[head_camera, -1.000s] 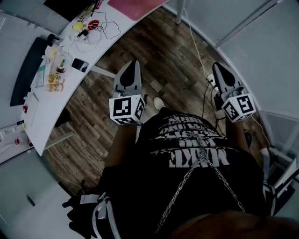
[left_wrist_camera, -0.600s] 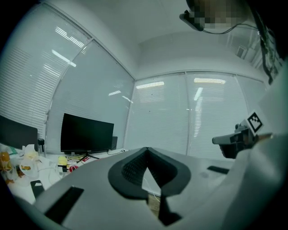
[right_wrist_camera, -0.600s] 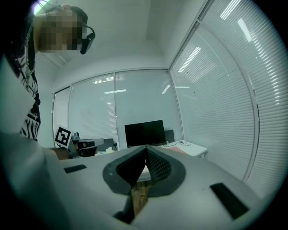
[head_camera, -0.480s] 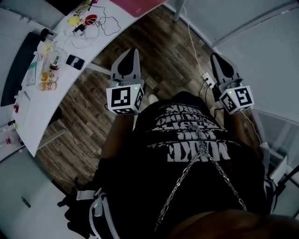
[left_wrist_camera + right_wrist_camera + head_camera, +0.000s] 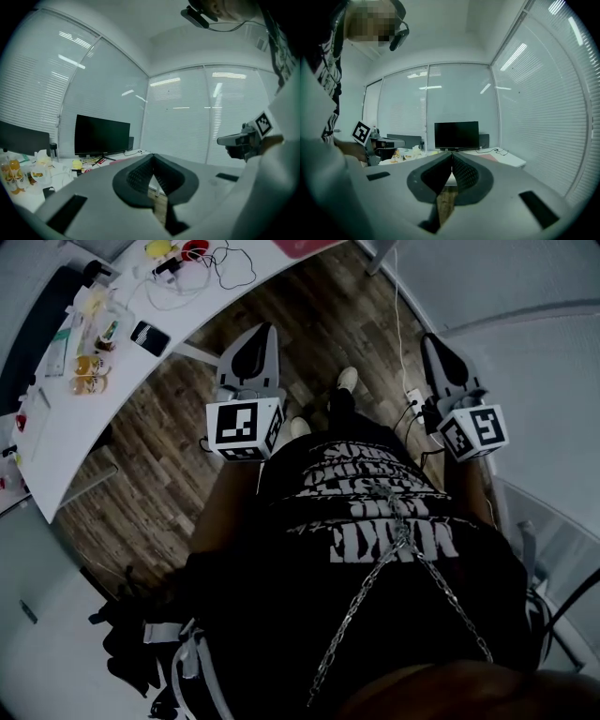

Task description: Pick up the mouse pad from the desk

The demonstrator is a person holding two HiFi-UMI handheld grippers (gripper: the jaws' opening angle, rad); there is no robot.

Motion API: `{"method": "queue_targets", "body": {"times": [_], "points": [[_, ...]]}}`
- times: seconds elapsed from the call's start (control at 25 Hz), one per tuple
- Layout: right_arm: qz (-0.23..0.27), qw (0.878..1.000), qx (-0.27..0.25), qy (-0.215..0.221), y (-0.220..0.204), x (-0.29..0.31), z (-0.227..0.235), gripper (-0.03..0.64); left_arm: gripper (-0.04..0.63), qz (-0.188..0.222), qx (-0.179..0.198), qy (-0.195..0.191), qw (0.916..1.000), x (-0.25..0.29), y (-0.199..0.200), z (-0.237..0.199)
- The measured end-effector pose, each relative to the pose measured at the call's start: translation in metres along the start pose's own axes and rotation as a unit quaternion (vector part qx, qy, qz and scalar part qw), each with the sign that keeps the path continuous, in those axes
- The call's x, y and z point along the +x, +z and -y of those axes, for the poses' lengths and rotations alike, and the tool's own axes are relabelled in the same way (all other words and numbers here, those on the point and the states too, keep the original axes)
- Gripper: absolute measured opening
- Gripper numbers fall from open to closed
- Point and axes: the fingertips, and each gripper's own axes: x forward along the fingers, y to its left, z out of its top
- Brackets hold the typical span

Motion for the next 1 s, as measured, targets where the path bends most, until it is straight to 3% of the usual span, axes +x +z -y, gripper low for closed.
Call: {"method": "queue_targets", "body": {"times": [0.4, 1.0], "points": [[-0.025, 0.999, 0.025, 0.024, -0.005, 0.076, 0.072, 0.0, 0.008, -0.035, -0.006, 0.017, 0.9992, 0.087, -0.012, -0.012], [-0.008, 0.996, 0.033, 0.082, 0.014, 0.153, 0.21, 0.0, 0.008, -0.019, -0.019, 0.057, 0.998, 0.245, 0.023, 0.011]]}}
